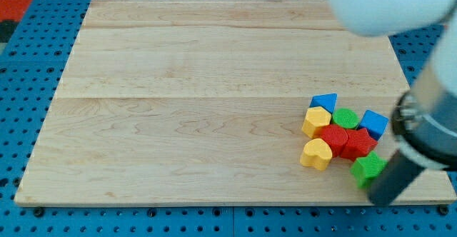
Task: Separate the red blocks from the group of blocks
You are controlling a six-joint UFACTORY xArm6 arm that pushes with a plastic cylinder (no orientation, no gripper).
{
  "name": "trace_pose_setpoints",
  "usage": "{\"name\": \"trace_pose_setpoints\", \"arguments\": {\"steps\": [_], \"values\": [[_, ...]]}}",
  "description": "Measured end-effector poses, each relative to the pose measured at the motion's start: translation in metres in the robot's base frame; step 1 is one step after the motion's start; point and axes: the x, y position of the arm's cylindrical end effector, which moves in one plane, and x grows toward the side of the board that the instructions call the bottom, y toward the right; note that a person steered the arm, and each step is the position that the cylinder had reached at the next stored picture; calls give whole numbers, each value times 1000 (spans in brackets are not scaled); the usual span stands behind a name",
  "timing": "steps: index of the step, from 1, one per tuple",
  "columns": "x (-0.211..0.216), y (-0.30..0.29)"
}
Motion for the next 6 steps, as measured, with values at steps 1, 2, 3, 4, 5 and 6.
{"name": "trace_pose_setpoints", "arguments": {"steps": [1,2,3,4,5,6], "values": [[-1,27],[-22,23],[-42,-3],[-68,-27],[-95,-48],[-86,-61]]}}
